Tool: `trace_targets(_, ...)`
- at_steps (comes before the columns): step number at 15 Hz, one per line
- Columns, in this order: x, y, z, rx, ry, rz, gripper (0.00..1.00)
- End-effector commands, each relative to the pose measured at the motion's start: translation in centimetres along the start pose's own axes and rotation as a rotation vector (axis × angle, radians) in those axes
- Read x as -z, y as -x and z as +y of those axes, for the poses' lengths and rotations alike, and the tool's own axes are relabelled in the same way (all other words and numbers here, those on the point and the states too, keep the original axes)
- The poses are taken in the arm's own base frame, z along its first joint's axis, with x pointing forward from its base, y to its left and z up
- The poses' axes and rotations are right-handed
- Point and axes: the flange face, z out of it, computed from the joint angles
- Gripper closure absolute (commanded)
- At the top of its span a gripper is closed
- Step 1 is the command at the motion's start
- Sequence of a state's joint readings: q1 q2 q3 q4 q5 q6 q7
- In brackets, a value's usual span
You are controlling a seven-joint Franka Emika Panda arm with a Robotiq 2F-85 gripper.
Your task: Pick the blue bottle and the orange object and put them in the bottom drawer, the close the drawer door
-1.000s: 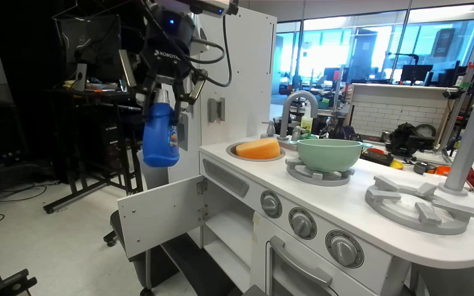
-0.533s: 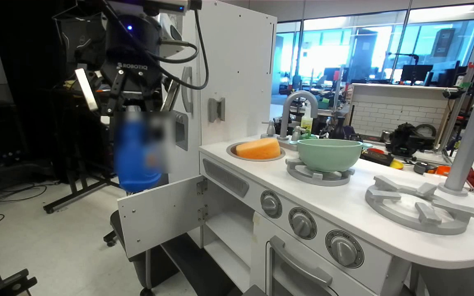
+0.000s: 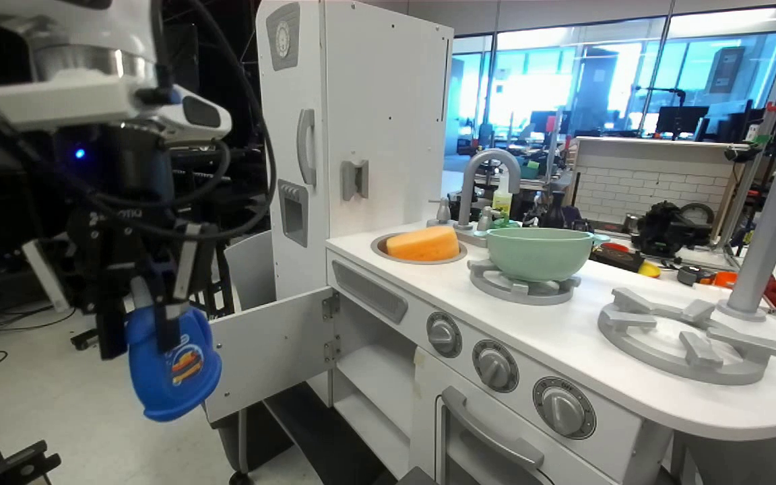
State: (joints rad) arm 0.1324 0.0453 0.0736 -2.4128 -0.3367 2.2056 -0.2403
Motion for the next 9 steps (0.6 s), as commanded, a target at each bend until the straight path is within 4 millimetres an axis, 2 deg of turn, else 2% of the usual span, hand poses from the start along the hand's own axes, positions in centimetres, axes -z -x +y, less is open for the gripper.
trace_targets(1, -3.8, 2.7, -2.4, -0.122, 0.054, 0.123, 0.81)
trace_targets(3, -5.7, 3.0, -2.7, -0.170, 0.095, 0.195, 0.81)
trace_targets(5, -6.1, 2.9, -1.2, -0.224, 0.155, 0.254, 0.81)
trace_targets(7, -5.4, 2.3, 0.8, -0.289, 0.217, 0.312, 0.81)
trace_targets(9, -5.6, 0.8, 3.1, -0.336, 0.266, 0.353, 0.81)
